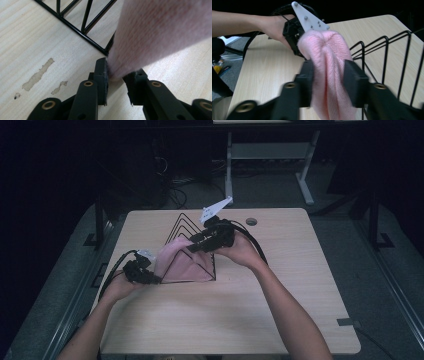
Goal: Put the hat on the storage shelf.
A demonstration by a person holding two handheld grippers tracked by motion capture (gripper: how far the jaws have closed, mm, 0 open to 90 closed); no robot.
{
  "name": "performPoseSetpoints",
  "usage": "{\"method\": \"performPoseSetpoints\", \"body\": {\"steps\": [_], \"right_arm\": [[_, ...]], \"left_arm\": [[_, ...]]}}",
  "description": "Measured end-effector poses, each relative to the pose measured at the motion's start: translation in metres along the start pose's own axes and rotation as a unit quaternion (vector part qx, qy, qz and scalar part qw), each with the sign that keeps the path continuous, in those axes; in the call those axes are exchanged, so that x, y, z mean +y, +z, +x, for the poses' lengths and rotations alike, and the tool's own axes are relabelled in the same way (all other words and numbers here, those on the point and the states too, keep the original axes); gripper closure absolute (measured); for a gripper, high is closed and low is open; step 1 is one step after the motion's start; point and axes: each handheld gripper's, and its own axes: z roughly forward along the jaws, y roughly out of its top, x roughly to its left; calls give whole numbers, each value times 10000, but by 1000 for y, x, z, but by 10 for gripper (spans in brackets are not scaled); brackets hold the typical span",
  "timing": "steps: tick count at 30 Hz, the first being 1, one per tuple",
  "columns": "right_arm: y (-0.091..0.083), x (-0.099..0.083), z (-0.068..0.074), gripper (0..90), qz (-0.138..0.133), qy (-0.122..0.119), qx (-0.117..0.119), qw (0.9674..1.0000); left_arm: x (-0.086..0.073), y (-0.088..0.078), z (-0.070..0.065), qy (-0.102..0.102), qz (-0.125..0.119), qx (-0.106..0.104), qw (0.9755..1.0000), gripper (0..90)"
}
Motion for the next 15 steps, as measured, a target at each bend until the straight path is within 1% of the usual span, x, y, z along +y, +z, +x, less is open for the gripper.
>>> {"method": "performPoseSetpoints", "body": {"steps": [1,2,3,4,5,6,7,8,10,13,14,15], "right_arm": [[-1,-1,-1,551,23,-27,-4,10000],[-3,-2,-1,528,-18,-20,-10,10000],[-4,-3,-1,512,-38,4,-26,10000],[-6,-3,-1,502,-86,23,-12,10000],[-9,-4,0,489,-151,45,-18,9999],[-11,-5,0,478,-204,41,-42,9998],[-14,-7,1,464,-280,48,-75,9996],[-16,-8,1,458,-305,79,-87,9995],[-21,-12,0,441,-312,118,-170,9993],[-29,-19,-2,418,-275,222,-276,9990],[-31,-21,-3,416,-312,230,-323,9987],[-34,-24,-3,408,-333,254,-361,9985]], "left_arm": [[-1,-2,1,63,35,25,10000,708],[-2,-2,1,36,-23,24,10000,694],[-3,-3,2,50,9,25,10000,679],[-4,-4,2,42,2,65,10000,671],[-5,-5,2,36,-28,62,10000,661],[-5,-8,2,116,-19,95,9999,652],[-5,-9,1,70,-78,97,9999,645],[-6,-11,1,68,-95,106,9999,640],[-6,-13,0,45,-168,108,9998,631],[-7,-16,1,56,-208,127,9997,610],[-7,-18,1,49,-201,140,9997,606],[-8,-18,0,27,-244,140,9996,600]]}}
